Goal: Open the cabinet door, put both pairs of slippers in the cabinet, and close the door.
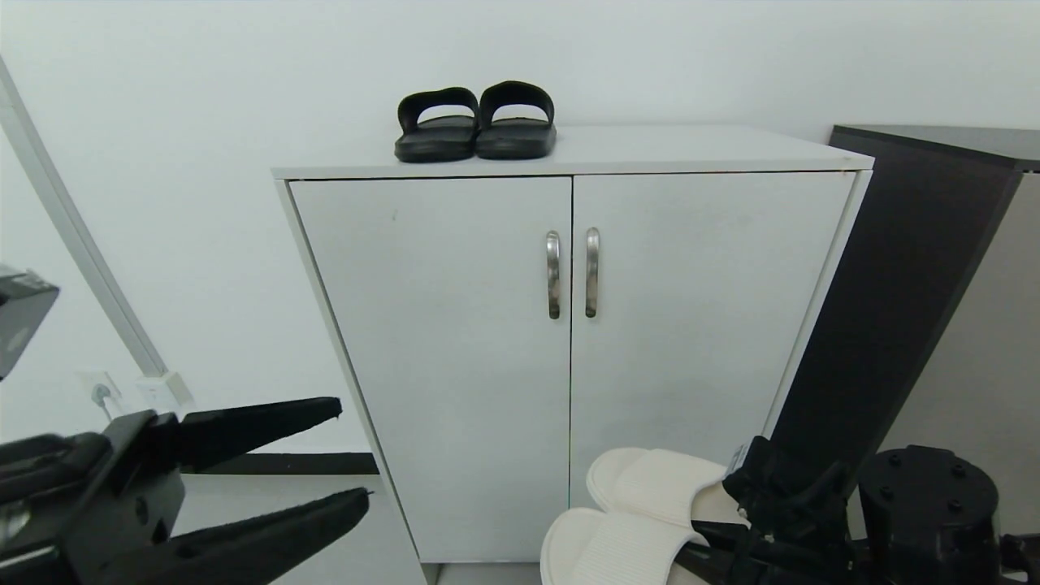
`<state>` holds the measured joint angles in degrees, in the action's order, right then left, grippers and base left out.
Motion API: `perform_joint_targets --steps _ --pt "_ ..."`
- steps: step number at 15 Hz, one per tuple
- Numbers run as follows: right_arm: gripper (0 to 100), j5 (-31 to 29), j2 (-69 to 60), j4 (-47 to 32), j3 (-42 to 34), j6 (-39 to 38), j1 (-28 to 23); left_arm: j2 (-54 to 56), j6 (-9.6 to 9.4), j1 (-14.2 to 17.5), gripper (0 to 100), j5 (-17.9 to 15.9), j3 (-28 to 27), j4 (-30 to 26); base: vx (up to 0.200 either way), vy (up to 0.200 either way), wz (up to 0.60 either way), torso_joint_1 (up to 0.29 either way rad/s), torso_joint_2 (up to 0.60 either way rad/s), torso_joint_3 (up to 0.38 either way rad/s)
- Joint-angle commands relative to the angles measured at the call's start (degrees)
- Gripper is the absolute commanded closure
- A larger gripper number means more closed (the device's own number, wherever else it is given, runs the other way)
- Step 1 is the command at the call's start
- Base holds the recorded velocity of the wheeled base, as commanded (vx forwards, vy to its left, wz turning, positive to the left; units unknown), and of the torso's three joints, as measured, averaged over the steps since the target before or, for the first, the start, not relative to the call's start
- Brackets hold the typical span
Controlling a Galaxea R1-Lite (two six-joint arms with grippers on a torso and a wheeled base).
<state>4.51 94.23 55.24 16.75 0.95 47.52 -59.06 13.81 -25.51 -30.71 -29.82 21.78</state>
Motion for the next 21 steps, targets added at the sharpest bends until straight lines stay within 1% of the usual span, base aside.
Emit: perform_joint_targets --steps 1,2,3,4,5,6,7,8,9,10,11,12,13,15,16,17,20,21 --pt "100 -0.03 0.25 0.14 -0.14 0.02 0.29 -5.98 0.16 -3.58 0 0.21 -1.38 6.08 0.000 0.000 0.00 0.000 0.00 0.000" --pt "100 -0.03 0.25 0.14 -0.05 0.02 0.29 -8.70 0.16 -5.25 0 1.53 -2.44 9.77 0.000 0.000 0.00 0.000 0.00 0.000" --pt "100 -0.03 0.25 0.14 -0.05 0.02 0.29 -12.04 0.16 -7.44 0 3.64 -3.14 12.84 0.000 0.000 0.00 0.000 0.00 0.000" --pt "100 -0.03 0.34 0.14 -0.05 0.02 0.29 -14.85 0.34 -9.29 0 3.99 -4.02 15.22 0.000 0.000 0.00 0.000 0.00 0.000" --pt "100 -0.03 0.34 0.14 -0.05 0.02 0.29 -17.67 0.43 -10.34 0 3.99 -4.90 16.71 0.000 0.000 0.00 0.000 0.00 0.000" --pt "100 0.06 0.25 0.14 -0.05 0.02 0.29 -21.00 0.51 -11.75 0 4.17 -7.01 17.94 0.000 0.000 0.00 0.000 0.00 0.000" --pt "100 0.06 0.34 0.14 -0.05 0.02 0.29 -24.08 0.95 -12.01 0 4.34 -10.00 18.12 0.000 0.000 0.00 0.000 0.00 0.000" --pt "100 0.06 0.34 0.14 -0.05 -0.07 0.38 -26.54 1.92 -12.01 0 4.43 -12.46 18.29 0.000 0.000 0.00 0.000 0.00 0.000" --pt "100 0.15 0.42 0.14 0.04 -0.07 0.56 -27.86 2.10 -12.45 0 3.99 -13.86 18.29 0.000 0.000 0.00 0.000 0.00 0.000" --pt "100 0.15 0.78 0.14 0.04 -0.07 1.08 -29.27 2.18 -13.86 0 3.99 -15.88 18.12 0.000 0.000 0.00 0.000 0.00 0.000" --pt "100 0.15 1.22 0.40 0.04 -0.07 1.08 -30.59 2.27 -14.04 0 3.99 -18.17 17.68 0.000 0.000 0.00 0.000 0.00 0.000" --pt "100 0.15 1.92 1.19 -0.05 -0.07 1.08 -32.43 2.89 -14.04 0 3.99 -21.16 16.98 0.000 0.000 0.00 0.000 0.00 0.000" --pt "100 0.06 2.45 2.42 -0.14 -0.07 1.08 -34.45 3.94 -13.86 0 4.34 -24.15 16.54 0.000 0.000 0.00 0.000 0.00 0.000" --pt "100 -0.12 3.24 4.18 -0.14 -0.60 0.91 -38.23 5.00 -12.10 0 3.99 -28.19 16.62 0.000 0.000 0.00 0.000 0.00 0.000" --pt "100 -0.12 3.41 4.35 -0.14 -0.69 0.91 -38.93 5.00 -11.93 0 3.99 -28.63 16.71 0.000 0.000 0.00 0.000 0.00 0.000" --pt "100 -0.03 4.20 4.62 -0.14 -0.69 0.73 -41.57 5.17 -11.75 0 4.08 -30.47 16.80 0.000 0.000 0.00 0.000 0.00 0.000" --pt "100 -0.03 4.82 4.79 -0.05 -0.69 0.73 -43.24 5.26 -10.96 0 3.99 -32.58 16.45 0.000 0.000 0.00 0.000 0.00 0.000" --pt "100 -0.03 4.73 4.88 0.13 -0.69 0.73 -44.03 6.23 -10.17 0 4.17 -33.90 16.45 0.000 0.000 0.00 0.000 0.00 0.000"
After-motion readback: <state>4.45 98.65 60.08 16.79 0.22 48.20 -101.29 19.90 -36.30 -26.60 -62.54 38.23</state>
